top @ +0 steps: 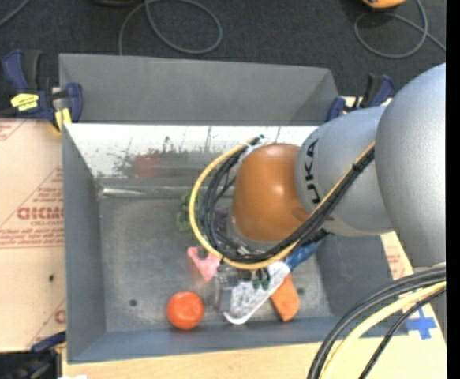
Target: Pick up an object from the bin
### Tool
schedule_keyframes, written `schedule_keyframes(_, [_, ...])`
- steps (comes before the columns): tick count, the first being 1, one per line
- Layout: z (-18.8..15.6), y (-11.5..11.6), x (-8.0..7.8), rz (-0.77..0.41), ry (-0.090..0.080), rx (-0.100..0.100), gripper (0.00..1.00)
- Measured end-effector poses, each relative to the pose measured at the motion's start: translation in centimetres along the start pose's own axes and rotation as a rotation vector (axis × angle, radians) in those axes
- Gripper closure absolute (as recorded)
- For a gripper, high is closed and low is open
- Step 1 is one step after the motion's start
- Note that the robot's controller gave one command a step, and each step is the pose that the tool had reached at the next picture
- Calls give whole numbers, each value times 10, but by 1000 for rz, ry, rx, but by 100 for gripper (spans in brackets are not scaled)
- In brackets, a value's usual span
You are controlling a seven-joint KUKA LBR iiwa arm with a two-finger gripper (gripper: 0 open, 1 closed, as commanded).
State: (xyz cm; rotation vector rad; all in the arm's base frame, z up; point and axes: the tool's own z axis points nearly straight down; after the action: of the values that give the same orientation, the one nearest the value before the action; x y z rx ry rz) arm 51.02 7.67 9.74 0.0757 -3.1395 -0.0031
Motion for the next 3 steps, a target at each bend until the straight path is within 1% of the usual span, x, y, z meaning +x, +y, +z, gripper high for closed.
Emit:
schedule_keyframes(1, [7, -5, -1, 1, -11, -1, 100])
schedule_keyframes(2, [7, -5, -1, 2, -11, -1, 100])
schedule_keyframes(3, [-100, 5, 0, -17, -13, 0, 100])
